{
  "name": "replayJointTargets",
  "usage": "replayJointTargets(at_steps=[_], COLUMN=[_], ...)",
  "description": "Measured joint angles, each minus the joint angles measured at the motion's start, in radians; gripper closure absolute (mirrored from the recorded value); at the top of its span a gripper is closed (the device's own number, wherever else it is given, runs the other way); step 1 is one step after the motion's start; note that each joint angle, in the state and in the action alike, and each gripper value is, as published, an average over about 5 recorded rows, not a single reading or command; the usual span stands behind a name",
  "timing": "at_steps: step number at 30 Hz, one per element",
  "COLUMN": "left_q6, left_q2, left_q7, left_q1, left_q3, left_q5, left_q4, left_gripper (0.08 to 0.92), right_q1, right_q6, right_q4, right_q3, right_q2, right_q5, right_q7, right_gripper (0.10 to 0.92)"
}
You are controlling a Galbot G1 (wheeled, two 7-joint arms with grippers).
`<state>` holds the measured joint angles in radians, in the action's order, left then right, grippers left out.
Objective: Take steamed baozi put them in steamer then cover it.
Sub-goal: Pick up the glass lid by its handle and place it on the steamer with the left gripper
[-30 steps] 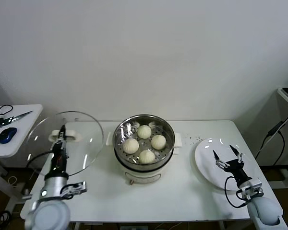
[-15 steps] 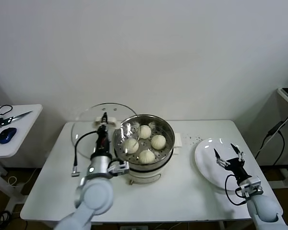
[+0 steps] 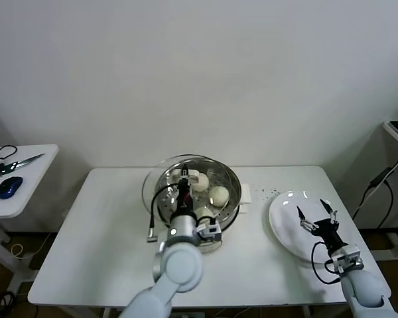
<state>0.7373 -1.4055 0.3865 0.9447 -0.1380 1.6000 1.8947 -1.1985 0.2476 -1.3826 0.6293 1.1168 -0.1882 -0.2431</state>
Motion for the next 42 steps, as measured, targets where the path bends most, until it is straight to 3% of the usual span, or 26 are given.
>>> replayJointTargets(at_steps=[13,42], left_q6=[-0.001,-0.001], left_q2=[-0.099,-0.121], left_q7=[-0.034,-0.115], left_q1=[-0.025,-0.041], left_q3=[-0.01,0.007], left_q5=[0.016,0.008], left_q4=[-0.104,-0.221], left_gripper=[0.857,0.857], right_q1=[0.002,-0.005], right_q6=[0.01,0.016], right_q4=[0.014,0.015], right_q3=[0.008,0.024], right_q2=[0.004,0.011], right_q5=[0.01,0.012], right_q7=[-0.005,-0.018], right_gripper=[0.203,0.203])
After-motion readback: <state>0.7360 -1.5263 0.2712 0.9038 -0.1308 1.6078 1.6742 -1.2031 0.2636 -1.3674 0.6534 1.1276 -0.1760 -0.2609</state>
